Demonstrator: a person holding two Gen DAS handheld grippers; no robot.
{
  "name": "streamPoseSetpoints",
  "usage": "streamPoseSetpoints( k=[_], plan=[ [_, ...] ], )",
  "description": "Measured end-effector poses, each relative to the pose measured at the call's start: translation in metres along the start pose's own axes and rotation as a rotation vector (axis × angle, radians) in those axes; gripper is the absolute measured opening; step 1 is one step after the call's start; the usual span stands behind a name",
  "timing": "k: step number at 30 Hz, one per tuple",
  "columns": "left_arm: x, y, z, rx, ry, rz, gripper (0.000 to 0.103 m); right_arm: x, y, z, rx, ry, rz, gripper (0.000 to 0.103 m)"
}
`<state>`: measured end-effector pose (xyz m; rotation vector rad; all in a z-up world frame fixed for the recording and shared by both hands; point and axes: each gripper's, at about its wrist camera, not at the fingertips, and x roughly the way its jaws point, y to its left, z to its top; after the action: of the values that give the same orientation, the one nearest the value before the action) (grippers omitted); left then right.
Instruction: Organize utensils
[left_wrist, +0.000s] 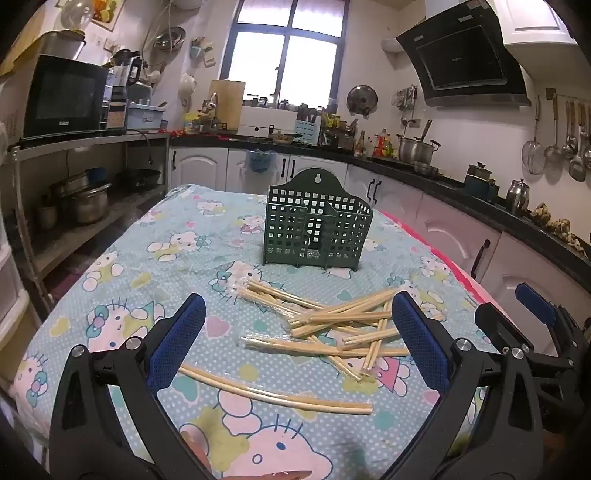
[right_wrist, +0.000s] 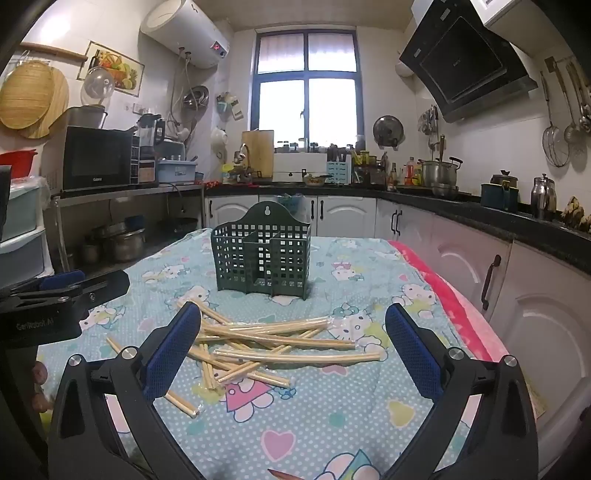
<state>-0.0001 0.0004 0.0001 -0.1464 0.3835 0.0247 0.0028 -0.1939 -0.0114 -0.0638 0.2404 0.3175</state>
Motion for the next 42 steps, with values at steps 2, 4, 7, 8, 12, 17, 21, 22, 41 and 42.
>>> streamPoseSetpoints(
  k=[2,4,7,8,12,17,21,22,41,42],
  plan=[
    [0.000,0.000,0.000,0.001,0.005,0.001,0.093,0.000,0.000,0.000,0.004,-0.002,0.002,0.097],
    [0.001,0.000,0.000,0.003,0.005,0.004,0.093,0.000,0.000,0.000,0.005,-0.002,0.001,0.097],
    [0.002,-0.001,0.000,0.005,0.004,0.009,0.093,0.000,-0.001,0.001,0.007,-0.001,0.004,0.097],
    [0.002,-0.001,0.001,0.005,0.004,0.009,0.093,0.000,-0.001,0.001,0.007,0.000,0.003,0.097],
    [0.001,-0.001,0.000,0.002,0.001,-0.001,0.093,-0.001,-0.001,0.002,0.007,-0.002,0.005,0.097],
    [0.000,0.000,0.000,0.002,-0.003,0.000,0.093,0.000,-0.002,0.001,0.009,-0.002,0.002,0.097],
    [0.000,-0.001,0.000,0.003,-0.005,0.001,0.093,0.000,-0.001,0.001,0.009,-0.002,0.003,0.097],
    [0.000,-0.001,0.000,0.003,-0.006,0.001,0.093,0.000,-0.001,0.001,0.009,-0.003,0.003,0.097],
    [-0.004,0.001,0.007,0.001,-0.017,0.000,0.093,-0.006,-0.004,0.007,0.005,-0.010,0.007,0.097],
    [-0.004,0.001,0.008,0.001,-0.016,0.000,0.093,-0.006,-0.003,0.007,0.005,-0.010,0.007,0.097]
  ],
)
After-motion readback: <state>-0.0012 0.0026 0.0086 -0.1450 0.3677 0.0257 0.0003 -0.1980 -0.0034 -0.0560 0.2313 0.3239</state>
